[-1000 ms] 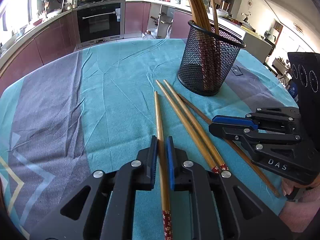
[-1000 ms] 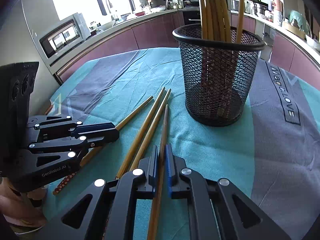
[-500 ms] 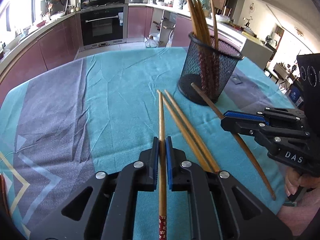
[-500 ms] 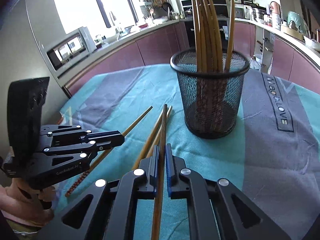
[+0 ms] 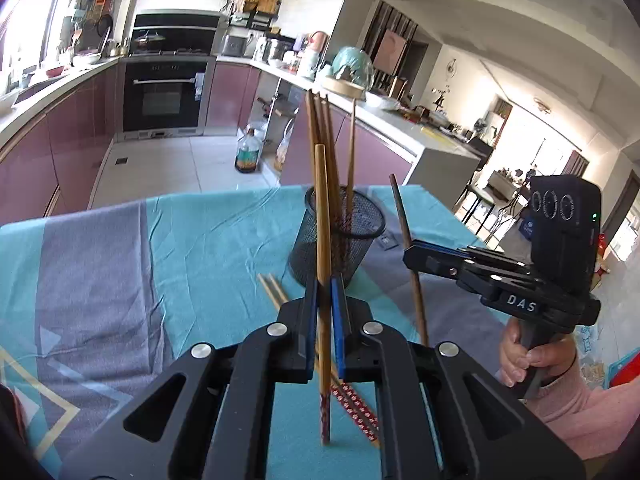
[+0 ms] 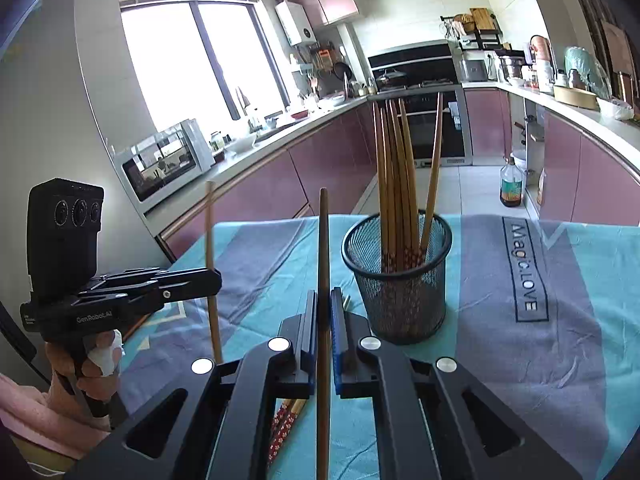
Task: Organize utensils
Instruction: 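Raise the left tool's chopstick over the cup and lower it in while the right tool does likewise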
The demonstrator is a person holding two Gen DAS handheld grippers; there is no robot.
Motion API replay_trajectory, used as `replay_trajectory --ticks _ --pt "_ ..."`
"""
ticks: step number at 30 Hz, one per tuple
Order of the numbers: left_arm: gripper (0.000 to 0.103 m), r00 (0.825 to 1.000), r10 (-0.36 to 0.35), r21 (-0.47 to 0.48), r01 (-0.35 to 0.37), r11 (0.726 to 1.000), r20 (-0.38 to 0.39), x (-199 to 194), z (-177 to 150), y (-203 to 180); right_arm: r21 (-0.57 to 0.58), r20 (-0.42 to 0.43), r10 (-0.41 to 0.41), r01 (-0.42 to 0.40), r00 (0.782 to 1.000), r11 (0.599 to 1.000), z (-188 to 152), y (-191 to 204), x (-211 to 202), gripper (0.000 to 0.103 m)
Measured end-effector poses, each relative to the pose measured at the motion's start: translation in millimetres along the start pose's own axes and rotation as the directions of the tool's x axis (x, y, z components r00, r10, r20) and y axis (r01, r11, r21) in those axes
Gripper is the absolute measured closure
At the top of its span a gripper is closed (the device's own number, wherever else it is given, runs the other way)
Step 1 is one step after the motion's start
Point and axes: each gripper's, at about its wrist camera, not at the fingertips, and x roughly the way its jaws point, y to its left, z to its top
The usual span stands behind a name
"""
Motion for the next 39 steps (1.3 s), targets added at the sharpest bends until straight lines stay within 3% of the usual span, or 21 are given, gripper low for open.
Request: replay_trajectory --ticks 11,27,39 --pt "0.096 0.994 -0.058 -0.009 0.059 0.998 0.094 -27.6 23.0 -5.6 -0.033 0.087 0.012 -0.01 0.996 0.999 24.1 5.3 -18.7 0.098" --pt "0.096 0.977 -0.046 0.038 0.039 0.999 0.21 -30.2 89.3 -21.0 -0.113 0.24 -0.013 0.042 0.971 0.993 84.4 10.2 -47.0 0.098" --pt "0.096 0.971 -0.021 0.075 0.003 0.997 0.237 -22.5 120.2 -39.1 -0.114 0.31 -0.047 0.086 0.95 0.99 113.1 -3.9 -52.8 0.098"
